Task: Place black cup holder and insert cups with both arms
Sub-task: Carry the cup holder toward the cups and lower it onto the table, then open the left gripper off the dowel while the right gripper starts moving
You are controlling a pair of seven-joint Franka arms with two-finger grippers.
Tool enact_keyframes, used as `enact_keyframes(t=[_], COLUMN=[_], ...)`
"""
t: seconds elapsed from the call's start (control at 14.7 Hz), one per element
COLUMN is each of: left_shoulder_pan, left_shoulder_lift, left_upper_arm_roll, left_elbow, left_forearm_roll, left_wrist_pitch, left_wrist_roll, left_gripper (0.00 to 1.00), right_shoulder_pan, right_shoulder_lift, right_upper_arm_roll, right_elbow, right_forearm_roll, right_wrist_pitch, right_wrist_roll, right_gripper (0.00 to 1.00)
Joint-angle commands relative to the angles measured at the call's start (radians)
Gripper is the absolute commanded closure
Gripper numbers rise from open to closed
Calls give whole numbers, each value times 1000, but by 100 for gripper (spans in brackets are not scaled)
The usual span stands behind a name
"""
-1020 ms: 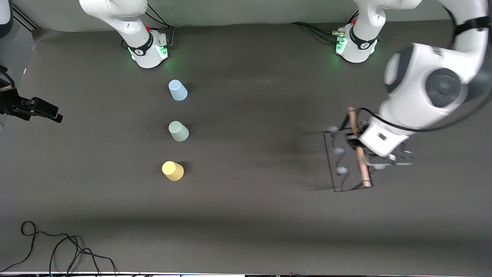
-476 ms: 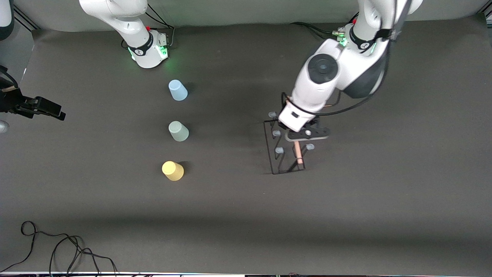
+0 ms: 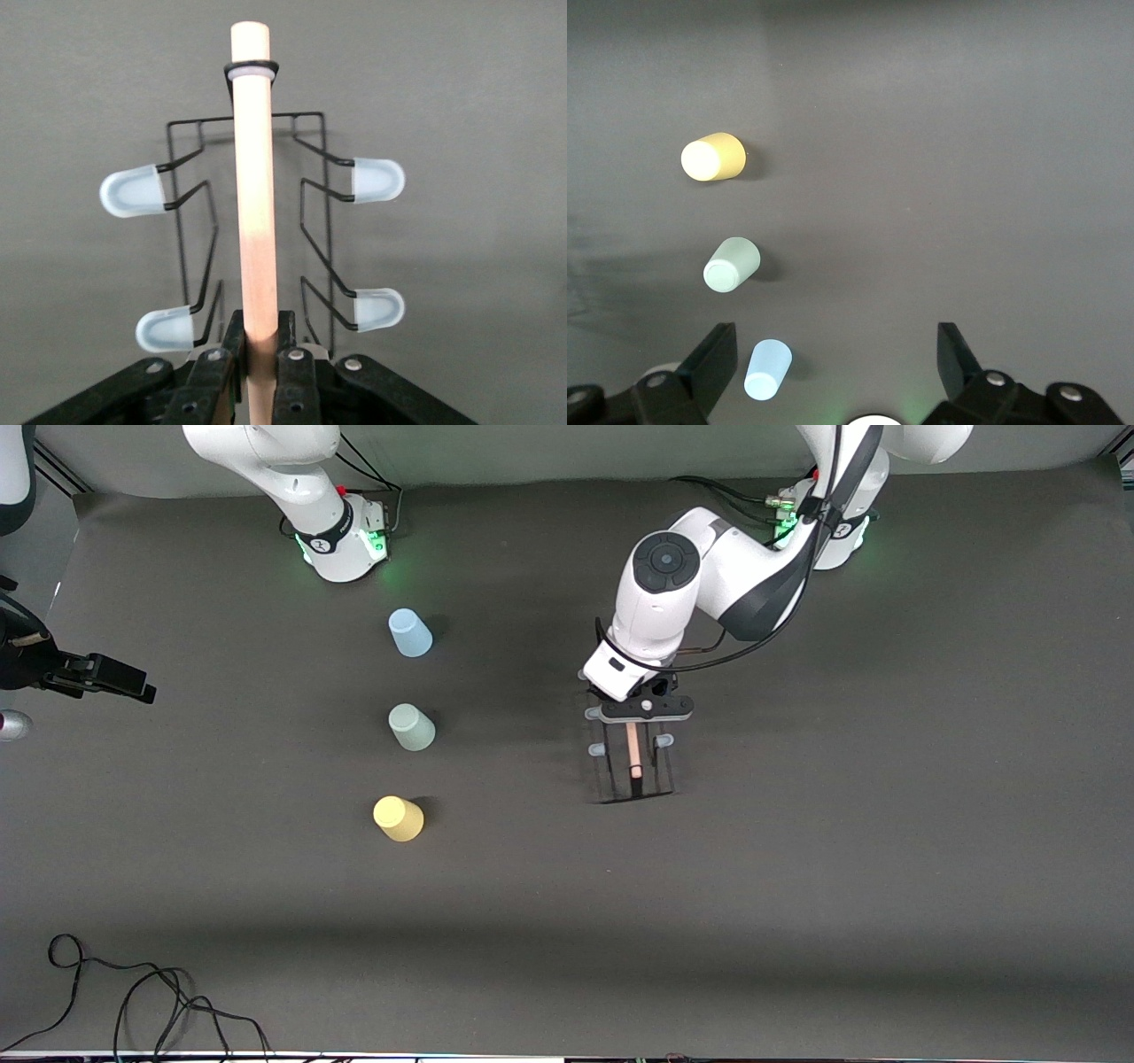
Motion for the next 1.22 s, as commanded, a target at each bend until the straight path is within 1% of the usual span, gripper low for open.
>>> enact_keyframes(t=[0.0,0.2,0.54,0.75,1.16], left_shoulder_pan=[-40,-60,-68,-89,-89], left_shoulder_lift=[24,49,47,52,61], left_upper_arm_roll=[19,21,19,19,19], left_elbow=[2,5,19,22,22], left_forearm_roll=[12,12,12,12,12], left_wrist_pitch=[53,69,70,70,87], left_wrist_roll=[-51,-74,-87,-87,-84], left_gripper=[100,100,100,100,100], right_shoulder_pan=[0,0,0,3,7], right_shoulder_lift=[6,4,4,4,4], right_upper_arm_roll=[-3,-3,-3,-3,-3], right_elbow=[14,14,14,13,11], right_forearm_roll=[5,5,5,5,5], right_wrist_pitch=[-15,-17,-17,-23,-40], right_wrist_roll=[-20,-20,-19,-8,-5], right_gripper=[0,0,0,0,0])
